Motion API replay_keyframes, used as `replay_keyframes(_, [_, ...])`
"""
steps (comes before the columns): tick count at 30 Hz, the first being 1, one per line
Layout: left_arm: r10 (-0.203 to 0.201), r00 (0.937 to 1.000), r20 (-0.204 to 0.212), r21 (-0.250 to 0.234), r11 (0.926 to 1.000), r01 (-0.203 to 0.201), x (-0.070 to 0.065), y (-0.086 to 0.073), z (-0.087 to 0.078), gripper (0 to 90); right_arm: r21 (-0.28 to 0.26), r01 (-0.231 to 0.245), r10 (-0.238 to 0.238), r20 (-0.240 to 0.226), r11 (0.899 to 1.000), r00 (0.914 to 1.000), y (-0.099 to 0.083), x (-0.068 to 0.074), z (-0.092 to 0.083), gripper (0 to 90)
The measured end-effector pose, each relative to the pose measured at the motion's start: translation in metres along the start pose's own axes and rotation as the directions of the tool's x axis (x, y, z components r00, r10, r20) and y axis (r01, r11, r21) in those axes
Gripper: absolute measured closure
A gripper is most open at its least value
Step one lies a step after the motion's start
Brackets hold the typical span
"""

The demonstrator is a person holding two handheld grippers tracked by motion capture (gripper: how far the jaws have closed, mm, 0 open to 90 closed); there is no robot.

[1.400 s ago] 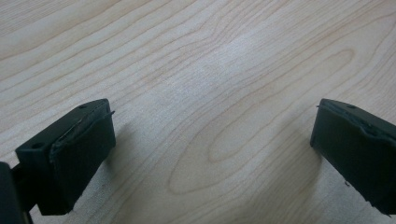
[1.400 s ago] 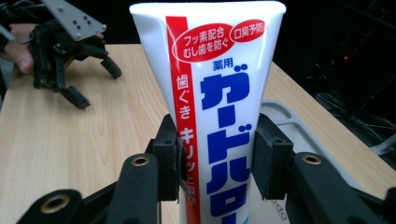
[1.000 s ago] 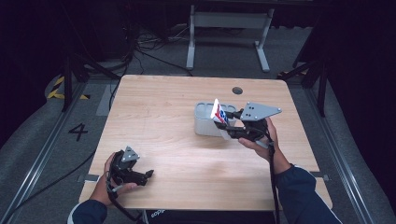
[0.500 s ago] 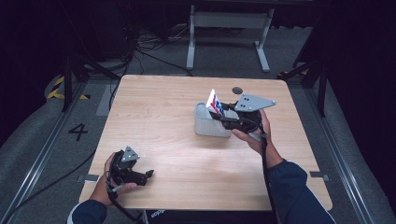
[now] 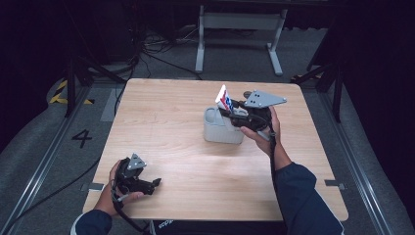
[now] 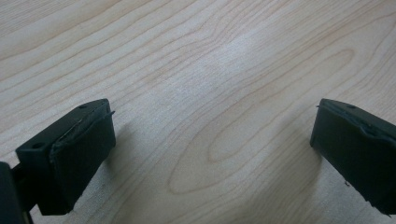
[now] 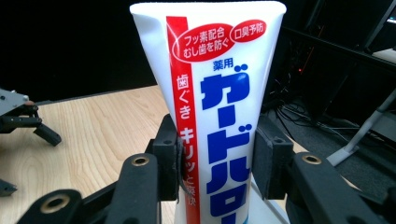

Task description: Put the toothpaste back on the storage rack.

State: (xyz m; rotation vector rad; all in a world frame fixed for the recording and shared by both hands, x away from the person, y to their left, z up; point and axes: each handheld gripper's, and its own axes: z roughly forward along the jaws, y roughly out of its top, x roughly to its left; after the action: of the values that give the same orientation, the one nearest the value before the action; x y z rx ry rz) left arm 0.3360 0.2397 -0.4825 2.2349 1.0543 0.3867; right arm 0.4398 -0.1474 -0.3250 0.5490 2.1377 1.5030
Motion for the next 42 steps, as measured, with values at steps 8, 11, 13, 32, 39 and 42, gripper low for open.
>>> replay_keyframes(8, [-0.008, 0.9999, 0.007, -0.004, 1.0, 0.008, -0.001, 0.0, 0.0, 0.5, 0.019, -0.008, 0.008, 0.026, 1.0, 0.9996, 0.002, -0.006, 0.014, 60.3])
replay_keyframes(11, [-0.007, 1.0, 0.007, -0.004, 1.0, 0.007, -0.001, 0.0, 0.0, 0.5, 0.022, -0.007, 0.006, 0.03, 1.0, 0.9995, 0.003, -0.007, 0.017, 60.3])
replay_keyframes(13, [0.002, 1.0, -0.003, -0.009, 1.0, -0.002, 0.0, 0.0, 0.0, 0.5, 0.01, -0.019, 0.019, 0.025, 1.0, 0.9995, 0.002, -0.01, 0.02, 60.3])
replay_keyframes(32, [-0.002, 1.0, -0.005, -0.008, 1.0, 0.002, -0.001, 0.0, 0.0, 0.5, 0.049, -0.066, 0.064, 0.059, 0.997, 0.9962, -0.014, -0.026, 0.029, 59.8])
replay_keyframes(39, [0.001, 1.0, -0.004, -0.01, 1.0, -0.001, -0.001, 0.0, 0.0, 0.5, 0.072, -0.053, 0.049, 0.05, 0.996, 0.9975, -0.02, -0.026, 0.031, 59.6])
replay_keyframes(42, [0.0, 1.0, -0.005, -0.009, 1.0, 0.0, -0.001, 0.0, 0.0, 0.5, 0.081, -0.05, 0.046, 0.048, 0.995, 0.9978, -0.022, -0.025, 0.031, 59.6])
